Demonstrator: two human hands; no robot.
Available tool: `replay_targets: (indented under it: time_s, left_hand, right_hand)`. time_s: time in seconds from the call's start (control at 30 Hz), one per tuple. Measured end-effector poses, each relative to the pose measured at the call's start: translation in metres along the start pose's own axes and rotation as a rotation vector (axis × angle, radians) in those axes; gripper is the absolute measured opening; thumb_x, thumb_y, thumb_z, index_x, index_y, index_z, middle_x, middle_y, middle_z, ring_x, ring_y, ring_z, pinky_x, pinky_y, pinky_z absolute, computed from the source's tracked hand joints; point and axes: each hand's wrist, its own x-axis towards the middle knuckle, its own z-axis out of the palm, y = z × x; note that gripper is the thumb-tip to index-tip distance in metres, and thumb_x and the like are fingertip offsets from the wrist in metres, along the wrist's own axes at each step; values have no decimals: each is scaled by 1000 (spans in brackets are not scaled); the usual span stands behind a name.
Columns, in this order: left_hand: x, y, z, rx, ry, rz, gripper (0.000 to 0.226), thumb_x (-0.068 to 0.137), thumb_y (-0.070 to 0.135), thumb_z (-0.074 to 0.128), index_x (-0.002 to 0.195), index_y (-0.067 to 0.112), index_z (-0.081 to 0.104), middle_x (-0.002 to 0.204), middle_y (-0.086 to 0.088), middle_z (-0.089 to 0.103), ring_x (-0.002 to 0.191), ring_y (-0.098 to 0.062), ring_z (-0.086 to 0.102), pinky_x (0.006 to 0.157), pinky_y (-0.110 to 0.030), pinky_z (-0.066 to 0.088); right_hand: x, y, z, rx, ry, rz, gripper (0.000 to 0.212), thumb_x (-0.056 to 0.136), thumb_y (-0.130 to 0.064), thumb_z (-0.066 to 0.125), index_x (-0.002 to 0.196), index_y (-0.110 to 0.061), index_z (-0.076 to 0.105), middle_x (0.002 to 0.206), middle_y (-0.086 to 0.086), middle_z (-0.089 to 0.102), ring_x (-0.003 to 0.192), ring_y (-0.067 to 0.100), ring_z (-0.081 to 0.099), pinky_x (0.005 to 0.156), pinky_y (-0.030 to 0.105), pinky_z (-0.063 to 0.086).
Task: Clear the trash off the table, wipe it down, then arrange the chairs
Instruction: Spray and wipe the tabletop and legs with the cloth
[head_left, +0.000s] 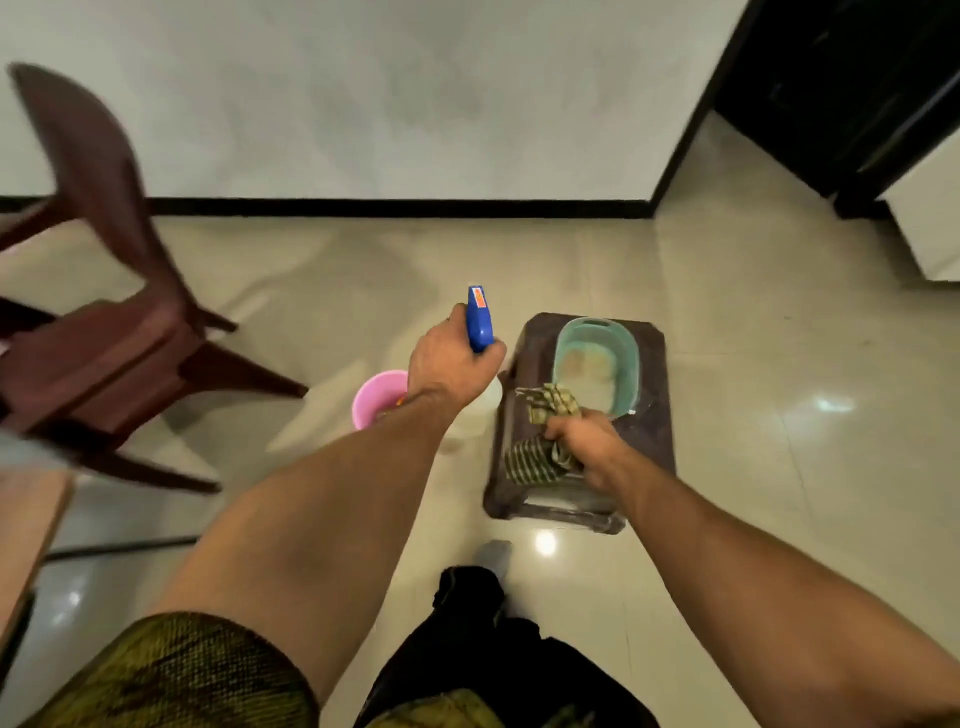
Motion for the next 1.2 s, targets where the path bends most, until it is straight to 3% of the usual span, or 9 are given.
replay_targets:
  time_s: [0.1, 0.2, 0.37, 0.47, 0.57, 0.67, 0.9, 1.07, 1.2]
  left_hand:
    - [-73, -62, -47, 9, 82, -192, 21, 85, 42, 57, 92, 22, 53, 78, -3, 62, 76, -35, 60, 64, -35, 42]
    - [-143, -120, -82, -62, 96, -333, 33, 84, 45, 61, 105, 19, 63, 99, -10, 69, 94, -37, 64, 80, -42, 53]
    - [-231, -214, -135, -294, 170, -624, 29, 75, 36, 62, 96, 17, 65, 95, -8, 72, 93, -34, 66, 85, -41, 55]
    - [-259, -272, -167, -349, 242, -702, 16, 72, 37, 59, 77, 22, 60, 76, -3, 67, 83, -32, 67, 76, -39, 58]
    - [-275, -309, -199, -365, 315, -745, 21, 79, 33, 63, 65, 21, 53, 62, 3, 57, 73, -31, 64, 68, -33, 52]
    - [-288, -350, -239, -439, 398, -769, 21, 81, 33, 64, 65, 24, 53, 62, 6, 56, 70, -30, 63, 64, -32, 48]
    - [-303, -421, -304, -545, 567, -780, 27, 66, 42, 53, 66, 15, 47, 60, -4, 50, 58, -26, 41, 57, -33, 39]
    - [-282, -457, -329, -621, 577, -846, 29, 73, 40, 57, 68, 12, 54, 61, -8, 64, 55, -27, 64, 60, -36, 53]
    - [-258, -478, -342, -570, 576, -928, 40, 77, 43, 55, 74, 3, 62, 63, -14, 71, 65, -32, 72, 68, -41, 60]
  right_hand:
    - [-27, 7, 55, 98, -122, 8, 35, 55, 0, 51, 88, 1, 64, 81, 21, 54, 69, 32, 56, 65, 42, 49]
    - [-56, 5, 113, 169, -326, 12, 41, 55, 9, 37, 86, 6, 65, 75, 21, 67, 60, 33, 68, 58, 39, 59]
    - [-105, 15, 238, 63, -573, 89, 66, 60, 5, 37, 122, 8, 58, 121, 29, 64, 100, 43, 67, 74, 46, 60]
    - [-139, 33, 323, 9, -572, 107, 34, 89, 0, 41, 114, 3, 64, 110, 27, 70, 98, 40, 69, 79, 50, 57]
    - [-156, 50, 396, -3, -592, 99, 36, 105, -24, 41, 119, -3, 65, 107, 19, 73, 92, 34, 73, 87, 52, 57]
    - [-174, 61, 467, -32, -625, 97, 41, 104, -34, 43, 130, -7, 60, 119, 20, 69, 105, 38, 69, 86, 54, 57]
    - [-197, 54, 569, -152, -620, 18, 35, 100, -33, 53, 125, -10, 64, 113, 14, 73, 100, 32, 72, 74, 43, 59]
    - [-171, 39, 614, -286, -552, -42, 35, 96, -34, 61, 122, -12, 65, 108, 11, 74, 95, 31, 72, 90, 52, 57]
    - [-156, 23, 644, -337, -549, -65, 24, 98, -30, 60, 113, -12, 66, 103, 10, 73, 90, 29, 71, 86, 48, 58]
